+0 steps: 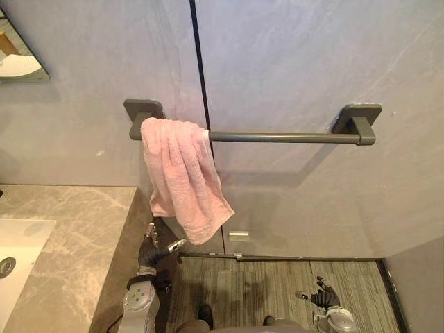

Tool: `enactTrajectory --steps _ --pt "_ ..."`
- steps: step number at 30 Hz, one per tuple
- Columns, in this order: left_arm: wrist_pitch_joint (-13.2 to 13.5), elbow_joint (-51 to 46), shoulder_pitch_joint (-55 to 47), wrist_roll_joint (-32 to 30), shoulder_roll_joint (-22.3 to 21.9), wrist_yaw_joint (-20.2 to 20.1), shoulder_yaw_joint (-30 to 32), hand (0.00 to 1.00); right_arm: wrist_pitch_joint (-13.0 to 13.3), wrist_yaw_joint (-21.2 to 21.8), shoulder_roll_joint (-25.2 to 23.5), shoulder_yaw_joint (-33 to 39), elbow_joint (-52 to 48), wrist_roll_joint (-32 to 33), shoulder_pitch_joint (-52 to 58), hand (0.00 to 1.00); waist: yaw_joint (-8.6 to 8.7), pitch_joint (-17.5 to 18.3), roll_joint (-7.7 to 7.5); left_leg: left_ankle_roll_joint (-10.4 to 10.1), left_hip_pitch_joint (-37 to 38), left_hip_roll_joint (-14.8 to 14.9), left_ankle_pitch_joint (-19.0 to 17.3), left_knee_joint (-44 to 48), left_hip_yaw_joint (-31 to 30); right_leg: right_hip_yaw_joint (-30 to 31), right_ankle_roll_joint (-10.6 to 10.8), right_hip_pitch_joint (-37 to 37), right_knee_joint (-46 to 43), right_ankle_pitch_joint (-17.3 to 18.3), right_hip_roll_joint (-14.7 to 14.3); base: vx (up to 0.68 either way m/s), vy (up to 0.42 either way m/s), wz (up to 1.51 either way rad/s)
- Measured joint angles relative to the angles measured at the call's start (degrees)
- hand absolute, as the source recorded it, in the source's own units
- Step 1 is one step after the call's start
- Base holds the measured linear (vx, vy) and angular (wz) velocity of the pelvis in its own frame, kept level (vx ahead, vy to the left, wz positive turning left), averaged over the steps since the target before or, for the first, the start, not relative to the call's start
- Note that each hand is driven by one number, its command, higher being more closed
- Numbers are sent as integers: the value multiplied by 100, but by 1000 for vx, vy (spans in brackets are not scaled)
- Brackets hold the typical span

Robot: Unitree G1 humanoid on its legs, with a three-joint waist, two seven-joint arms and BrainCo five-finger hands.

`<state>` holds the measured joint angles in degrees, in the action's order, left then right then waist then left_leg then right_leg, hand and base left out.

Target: Organize washtable

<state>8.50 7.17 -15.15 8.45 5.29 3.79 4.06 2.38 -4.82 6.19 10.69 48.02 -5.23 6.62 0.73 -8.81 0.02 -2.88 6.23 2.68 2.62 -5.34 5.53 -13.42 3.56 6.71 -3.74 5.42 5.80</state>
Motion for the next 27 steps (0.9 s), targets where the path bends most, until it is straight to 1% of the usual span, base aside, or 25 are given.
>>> enactTrajectory --steps 1,8,12,17,20,25,27 --pt "74 -117 1 -5 0 4 0 0 0 1 0 -1 0 -9 -1 0 -2 15 -1 -2 -8 0 7 0 -24 -22 -2 4 0 2 -2 -25 -14 9" --pt "150 -738 -1 -24 0 46 0 0 0 2 1 -3 0 -103 -1 0 -4 51 -27 -5 -17 5 21 1 -82 -62 -8 19 -1 6 -13 -11 -5 2" --pt "215 -1141 1 -101 7 173 7 0 0 0 2 -9 0 -101 7 0 -3 61 -31 -5 -17 5 24 1 -92 -68 -20 19 -7 14 -13 -8 -2 0" --pt "314 -1219 7 -201 12 249 9 0 0 0 2 -24 1 -100 48 0 9 199 -36 -5 -39 6 24 1 -107 -81 -31 6 -6 25 -19 0 0 0" --pt "319 -1241 12 -255 20 262 9 0 0 0 3 -40 1 -100 46 0 4 212 -41 -5 -39 9 24 1 -117 -86 -34 7 -11 27 -22 -11 -3 0" --pt "326 -1471 13 -256 193 270 9 0 0 0 6 -56 2 -101 52 0 6 221 -51 -5 -39 9 31 1 -126 -89 -35 7 -15 28 -22 -7 -1 0" --pt "384 -1656 23 -256 309 261 16 0 0 0 33 -126 2 -103 50 0 7 232 -62 -6 -39 10 31 1 -126 -89 -35 7 -13 28 -22 0 0 0"
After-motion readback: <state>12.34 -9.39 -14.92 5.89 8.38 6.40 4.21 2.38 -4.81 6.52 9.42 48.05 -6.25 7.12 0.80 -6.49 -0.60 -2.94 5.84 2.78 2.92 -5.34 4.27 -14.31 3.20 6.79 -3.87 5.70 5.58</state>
